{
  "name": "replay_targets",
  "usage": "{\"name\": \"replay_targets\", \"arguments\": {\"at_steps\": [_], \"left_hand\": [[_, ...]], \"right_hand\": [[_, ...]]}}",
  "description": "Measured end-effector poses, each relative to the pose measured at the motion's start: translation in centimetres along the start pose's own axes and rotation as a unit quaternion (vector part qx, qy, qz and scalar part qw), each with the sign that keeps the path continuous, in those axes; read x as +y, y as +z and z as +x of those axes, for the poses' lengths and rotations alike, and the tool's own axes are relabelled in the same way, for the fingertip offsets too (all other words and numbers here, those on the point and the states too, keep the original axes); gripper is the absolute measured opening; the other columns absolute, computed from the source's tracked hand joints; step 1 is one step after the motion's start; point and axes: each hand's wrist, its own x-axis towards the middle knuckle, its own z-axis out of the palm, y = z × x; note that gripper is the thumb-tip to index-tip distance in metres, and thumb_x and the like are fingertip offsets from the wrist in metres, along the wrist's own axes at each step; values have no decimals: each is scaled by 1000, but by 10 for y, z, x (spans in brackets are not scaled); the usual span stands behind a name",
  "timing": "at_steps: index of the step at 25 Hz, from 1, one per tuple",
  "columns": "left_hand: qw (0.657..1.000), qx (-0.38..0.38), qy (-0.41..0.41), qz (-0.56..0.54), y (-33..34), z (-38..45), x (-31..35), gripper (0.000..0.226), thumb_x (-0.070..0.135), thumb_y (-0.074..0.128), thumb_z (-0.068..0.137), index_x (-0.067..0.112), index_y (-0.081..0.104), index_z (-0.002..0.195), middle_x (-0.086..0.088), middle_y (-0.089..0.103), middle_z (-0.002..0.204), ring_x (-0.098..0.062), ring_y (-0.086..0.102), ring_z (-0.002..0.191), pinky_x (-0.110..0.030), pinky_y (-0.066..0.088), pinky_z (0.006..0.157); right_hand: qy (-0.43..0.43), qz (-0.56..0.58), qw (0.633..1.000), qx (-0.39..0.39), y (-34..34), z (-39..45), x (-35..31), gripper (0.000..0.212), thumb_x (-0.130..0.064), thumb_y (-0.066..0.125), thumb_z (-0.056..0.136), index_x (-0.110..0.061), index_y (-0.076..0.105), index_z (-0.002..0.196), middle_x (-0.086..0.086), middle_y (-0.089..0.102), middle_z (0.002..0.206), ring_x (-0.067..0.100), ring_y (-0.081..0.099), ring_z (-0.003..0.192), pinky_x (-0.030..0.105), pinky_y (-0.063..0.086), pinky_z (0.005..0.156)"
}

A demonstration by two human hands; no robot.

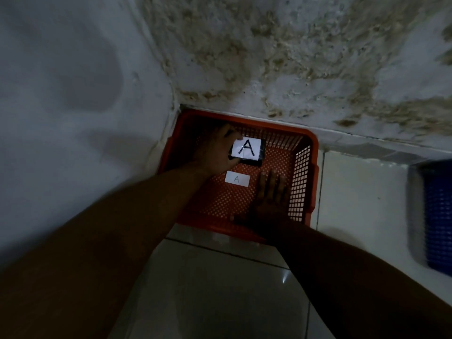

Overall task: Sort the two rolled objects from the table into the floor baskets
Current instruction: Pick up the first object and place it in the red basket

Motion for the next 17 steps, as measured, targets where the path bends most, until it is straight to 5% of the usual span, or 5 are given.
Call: {"name": "replay_targets", "arguments": {"at_steps": [7,11,17], "left_hand": [[999,-3,-17,29,-6,-3,3,63,37,78,68,13,57,122,-12,55,124,-31,51,113,-47,46,90],[998,-5,-51,23,-28,-18,14,73,47,77,68,13,54,129,-12,51,136,-31,50,120,-47,42,97],[995,-58,-62,-58,-121,-58,79,68,31,75,81,9,48,139,-13,38,152,-27,38,138,-33,28,113]], "right_hand": [[-3,8,1000,-2,0,0,1,144,-85,64,55,-6,-6,153,24,-15,159,44,-22,142,49,-34,103],[-6,17,998,-66,-19,-6,-3,141,-83,60,63,-9,-27,147,23,-30,156,43,-31,140,56,-24,109],[-19,68,996,-54,-151,-52,-12,118,-82,42,75,-13,-16,152,16,-17,162,34,-19,147,54,-14,113]]}}
